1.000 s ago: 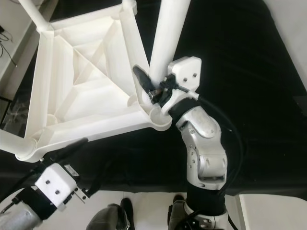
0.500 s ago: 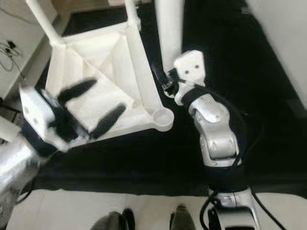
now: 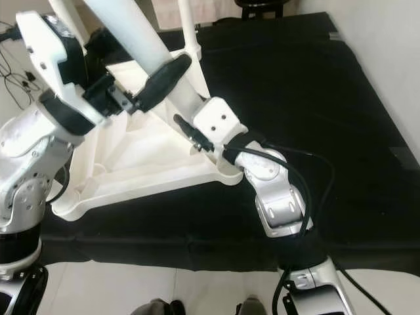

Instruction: Building children table

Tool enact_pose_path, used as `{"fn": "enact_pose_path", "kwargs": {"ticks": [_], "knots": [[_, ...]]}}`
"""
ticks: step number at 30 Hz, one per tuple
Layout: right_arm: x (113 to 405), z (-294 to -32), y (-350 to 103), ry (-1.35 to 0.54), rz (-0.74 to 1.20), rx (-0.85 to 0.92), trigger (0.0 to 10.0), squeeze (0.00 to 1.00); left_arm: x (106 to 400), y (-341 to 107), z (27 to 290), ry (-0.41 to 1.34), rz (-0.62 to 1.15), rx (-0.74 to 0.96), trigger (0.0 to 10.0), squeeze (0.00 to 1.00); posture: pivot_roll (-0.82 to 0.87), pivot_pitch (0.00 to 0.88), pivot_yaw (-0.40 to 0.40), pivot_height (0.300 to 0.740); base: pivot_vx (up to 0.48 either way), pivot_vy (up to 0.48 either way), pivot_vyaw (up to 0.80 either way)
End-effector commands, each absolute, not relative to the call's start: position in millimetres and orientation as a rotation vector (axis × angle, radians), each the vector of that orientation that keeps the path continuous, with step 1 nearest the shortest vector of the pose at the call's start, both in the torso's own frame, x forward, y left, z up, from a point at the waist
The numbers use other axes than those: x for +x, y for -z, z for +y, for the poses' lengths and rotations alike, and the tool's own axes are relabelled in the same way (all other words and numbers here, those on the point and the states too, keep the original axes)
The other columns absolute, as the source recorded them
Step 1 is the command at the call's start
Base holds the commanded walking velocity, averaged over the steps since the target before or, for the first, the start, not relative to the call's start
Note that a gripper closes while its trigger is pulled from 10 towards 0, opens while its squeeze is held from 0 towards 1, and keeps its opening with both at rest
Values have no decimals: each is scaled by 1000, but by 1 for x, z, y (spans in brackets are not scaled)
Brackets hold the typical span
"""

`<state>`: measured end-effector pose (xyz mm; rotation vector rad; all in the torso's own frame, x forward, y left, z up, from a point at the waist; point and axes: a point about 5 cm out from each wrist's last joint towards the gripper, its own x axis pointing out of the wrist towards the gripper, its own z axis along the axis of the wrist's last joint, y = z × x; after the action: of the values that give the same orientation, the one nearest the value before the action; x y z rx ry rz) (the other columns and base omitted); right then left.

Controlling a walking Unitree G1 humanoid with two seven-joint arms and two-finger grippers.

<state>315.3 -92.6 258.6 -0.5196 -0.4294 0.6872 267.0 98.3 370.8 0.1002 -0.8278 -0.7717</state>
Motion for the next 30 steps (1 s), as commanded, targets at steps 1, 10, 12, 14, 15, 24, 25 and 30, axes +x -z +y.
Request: {"fn": "enact_pose_path", "kwargs": {"ticks": [1, 10, 12, 14, 15, 24, 25, 30], "knots": [[311, -83, -259, -739, -477, -540, 10000, 0, 276, -372, 104, 718, -820, 88, 0, 0, -55, 97, 138, 740, 0, 0, 0], [320, -88, -256, -685, -442, -537, 10000, 0, 280, -373, 102, 724, -819, 82, 0, 0, -52, 83, 133, 740, 0, 0, 0], [323, -90, -255, -669, -425, -538, 10000, 0, 281, -373, 101, 728, -817, 81, 0, 0, -53, 79, 130, 740, 0, 0, 0], [327, -91, -253, -656, -403, -546, 10000, 0, 281, -373, 100, 737, -814, 79, 0, 0, -54, 74, 127, 740, 0, 0, 0], [327, -91, -253, -656, -403, -546, 10000, 0, 281, -373, 100, 737, -814, 79, 0, 0, -54, 74, 127, 740, 0, 0, 0], [332, -91, -272, -829, -392, -362, 10000, 1000, 283, -363, 97, 822, -781, 82, 0, 0, -64, 64, 122, 740, 0, 0, 0], [332, -91, -272, -829, -392, -362, 10000, 1000, 283, -363, 97, 822, -781, 82, 0, 0, -64, 64, 122, 740, 0, 0, 0], [332, -84, -299, -915, -452, -330, 10000, 0, 281, -361, 94, 834, -782, 82, 0, 0, -70, 59, 112, 740, 0, 0, 0]]}}
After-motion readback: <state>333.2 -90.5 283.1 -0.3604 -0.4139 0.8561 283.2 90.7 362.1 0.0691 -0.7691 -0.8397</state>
